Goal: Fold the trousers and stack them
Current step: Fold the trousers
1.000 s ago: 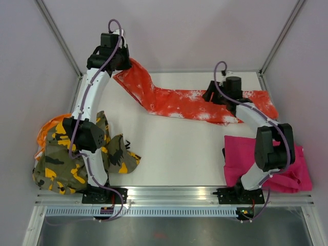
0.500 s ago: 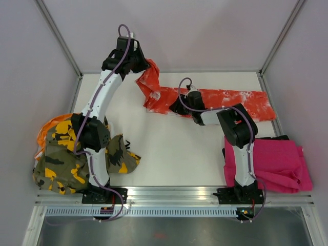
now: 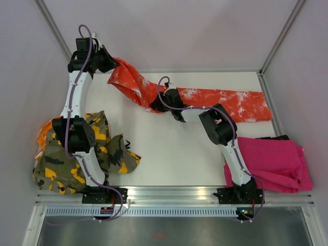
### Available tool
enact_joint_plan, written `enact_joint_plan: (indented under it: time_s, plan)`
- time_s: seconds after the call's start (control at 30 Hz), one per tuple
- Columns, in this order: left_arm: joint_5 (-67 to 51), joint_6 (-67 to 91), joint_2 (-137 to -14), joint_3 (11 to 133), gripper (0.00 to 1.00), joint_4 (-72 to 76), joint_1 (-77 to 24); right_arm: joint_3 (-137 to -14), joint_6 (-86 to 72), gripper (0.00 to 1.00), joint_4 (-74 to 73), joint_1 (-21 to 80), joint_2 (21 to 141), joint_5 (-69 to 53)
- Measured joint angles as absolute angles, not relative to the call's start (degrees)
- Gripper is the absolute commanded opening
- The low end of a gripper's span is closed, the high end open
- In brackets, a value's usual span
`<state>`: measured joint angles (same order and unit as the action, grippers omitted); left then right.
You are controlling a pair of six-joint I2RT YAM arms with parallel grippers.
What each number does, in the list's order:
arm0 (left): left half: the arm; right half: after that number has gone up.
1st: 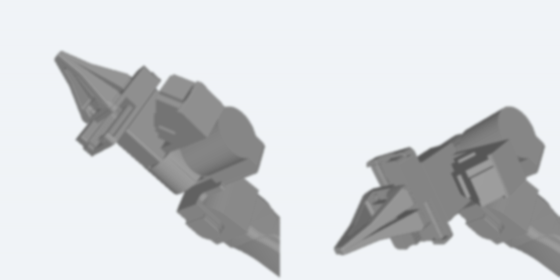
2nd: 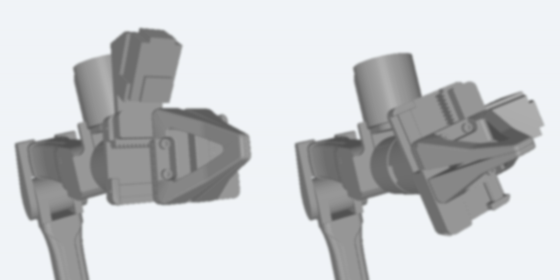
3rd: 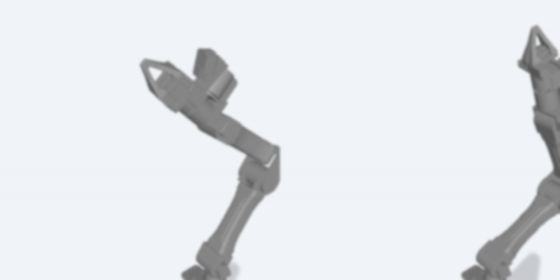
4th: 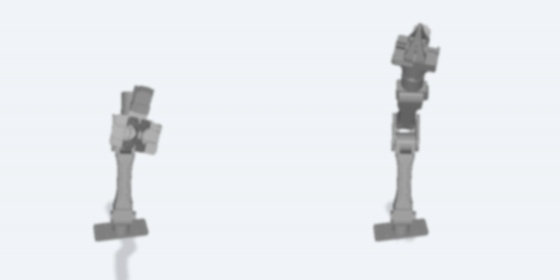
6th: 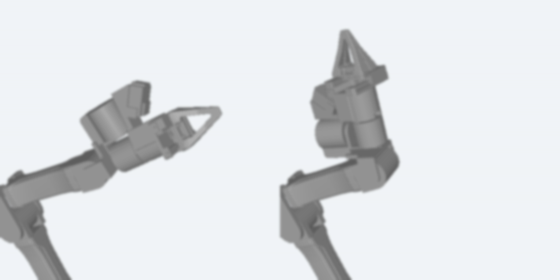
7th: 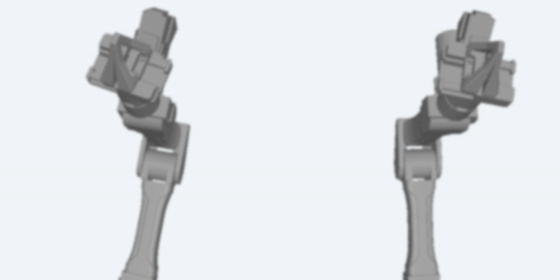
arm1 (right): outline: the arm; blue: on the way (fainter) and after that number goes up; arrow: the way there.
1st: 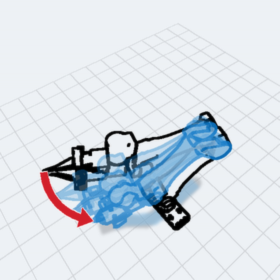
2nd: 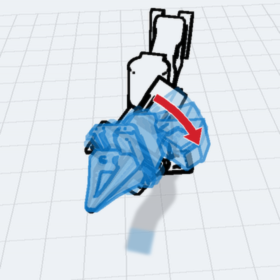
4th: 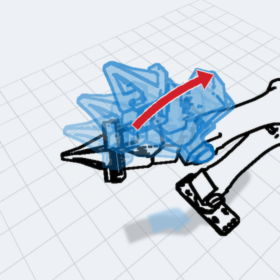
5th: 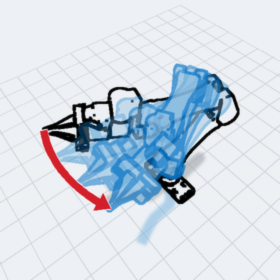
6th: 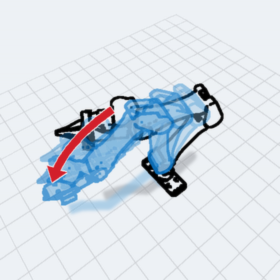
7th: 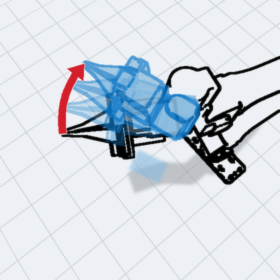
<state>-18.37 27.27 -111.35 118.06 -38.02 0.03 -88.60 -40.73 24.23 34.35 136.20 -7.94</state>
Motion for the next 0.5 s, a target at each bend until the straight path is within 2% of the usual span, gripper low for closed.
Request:
enact_joint_plan:
  time_s: [0.4,0.5]
  plan:
    - [-21.78,24.49,-108.47,118.24,0.02,-38.26,5.56,-111.31,-40.75,0.36,15.94,38.72,148.7,-11.11]
    - [-22.87,24.36,-108.42,118.24,0.02,-38.37,6.37,-112.92,-40.51,0.4,13.82,38.89,148.94,-12.78]
